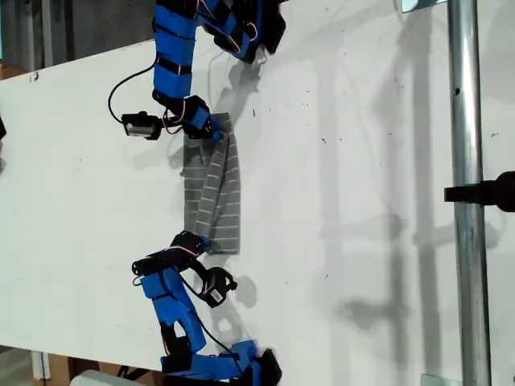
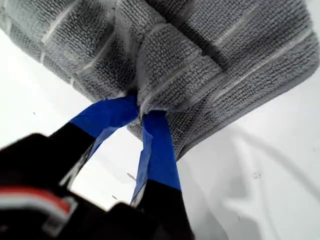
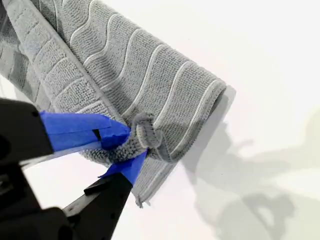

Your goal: Grasp corners of a towel and fold twice.

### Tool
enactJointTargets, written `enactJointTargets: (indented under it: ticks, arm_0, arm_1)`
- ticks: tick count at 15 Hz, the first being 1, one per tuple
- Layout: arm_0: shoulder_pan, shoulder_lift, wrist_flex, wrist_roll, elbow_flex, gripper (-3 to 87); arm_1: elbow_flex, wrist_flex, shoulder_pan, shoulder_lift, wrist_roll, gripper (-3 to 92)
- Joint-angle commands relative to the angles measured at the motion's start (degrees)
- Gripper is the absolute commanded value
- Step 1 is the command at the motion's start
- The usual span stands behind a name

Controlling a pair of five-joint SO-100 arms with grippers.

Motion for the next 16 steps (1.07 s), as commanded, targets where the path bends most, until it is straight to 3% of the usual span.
enactJointTargets:
  ticks: [1, 8, 16]
  arm_0:
    - [0.9, 1.4, 0.9, -0.4, -0.4, -3.2]
    - [0.9, 1.9, 1.0, -0.4, -1.0, -3.2]
    - [-13.4, 1.8, -5.4, 6.2, -6.4, -3.2]
  arm_1:
    - [-0.2, 2.6, -0.5, 5.1, -0.8, -0.2]
    - [1.7, 12.6, -2.1, 24.8, 1.8, -0.2]
    - [-10.6, 6.2, 16.7, 12.8, -15.2, -0.2]
